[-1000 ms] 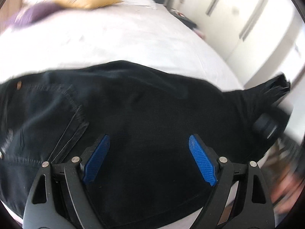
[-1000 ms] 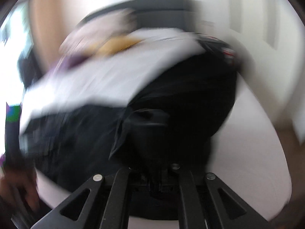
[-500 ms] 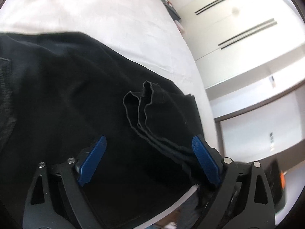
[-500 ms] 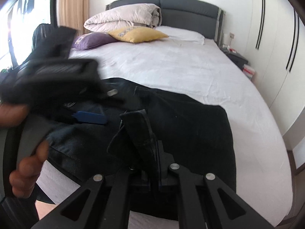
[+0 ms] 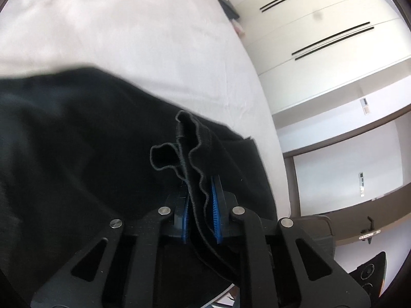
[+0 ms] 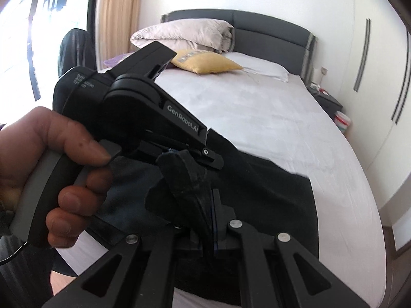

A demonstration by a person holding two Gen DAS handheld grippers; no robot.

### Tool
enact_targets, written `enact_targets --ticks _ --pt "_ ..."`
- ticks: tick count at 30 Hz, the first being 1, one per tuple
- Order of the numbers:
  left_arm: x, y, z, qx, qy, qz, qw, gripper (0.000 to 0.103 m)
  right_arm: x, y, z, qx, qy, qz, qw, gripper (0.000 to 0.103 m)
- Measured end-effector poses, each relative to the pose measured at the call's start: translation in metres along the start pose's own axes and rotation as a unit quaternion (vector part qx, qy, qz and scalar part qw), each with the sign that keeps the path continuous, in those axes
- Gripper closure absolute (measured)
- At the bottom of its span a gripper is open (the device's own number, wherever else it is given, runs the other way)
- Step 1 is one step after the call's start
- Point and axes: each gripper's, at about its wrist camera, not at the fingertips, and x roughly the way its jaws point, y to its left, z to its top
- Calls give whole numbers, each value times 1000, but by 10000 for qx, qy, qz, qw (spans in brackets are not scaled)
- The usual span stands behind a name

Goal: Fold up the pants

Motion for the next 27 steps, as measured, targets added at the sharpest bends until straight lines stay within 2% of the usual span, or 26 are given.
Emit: enact_targets --ticks 5,10,11,12,14,15,17,18,19,21,23,25,26,27 --pt "-42 21 -1 94 -235 370 9990 90 8 38 20 -377 -145 310 9987 97" --pt "-41 63 -4 -192 -310 827 9959 90 51 74 15 -619 219 664 9956 96" --pt "-37 76 -8 -307 -253 863 9955 90 61 79 11 -628 343 728 9948 94" --pt "-35 85 -12 -406 -237 736 9962 89 74 84 6 -643 565 876 9925 90" --pt "-34 87 -16 -502 -288 604 9965 89 84 86 0 -632 811 958 9901 86" --pt "-36 87 -17 -494 -282 641 9963 89 80 84 0 -595 801 997 9900 85" --pt "-44 75 -20 -304 -281 979 9943 85 71 73 3 -351 911 1299 9867 65" --pt "-40 67 -16 -224 -320 1149 9926 84 61 59 4 -15 975 1595 9824 49" --pt "-42 58 -15 -104 -403 1317 9904 83 47 42 5 345 914 1933 9763 42" --pt "-61 45 -16 114 -586 1526 9865 80 28 13 6 723 765 2066 9728 37" --pt "-73 28 -17 268 -777 1587 9839 79 14 -25 9 1118 555 2085 9700 36" --pt "-76 7 -11 461 -855 1404 9853 78 9 -64 10 1684 340 2184 9606 36" --pt "-67 -6 -13 603 -793 1241 9873 77 9 -81 8 2032 291 2283 9517 36" --pt "-55 -15 -15 713 -688 1149 9884 75 17 -101 2 2492 286 2500 9352 36"
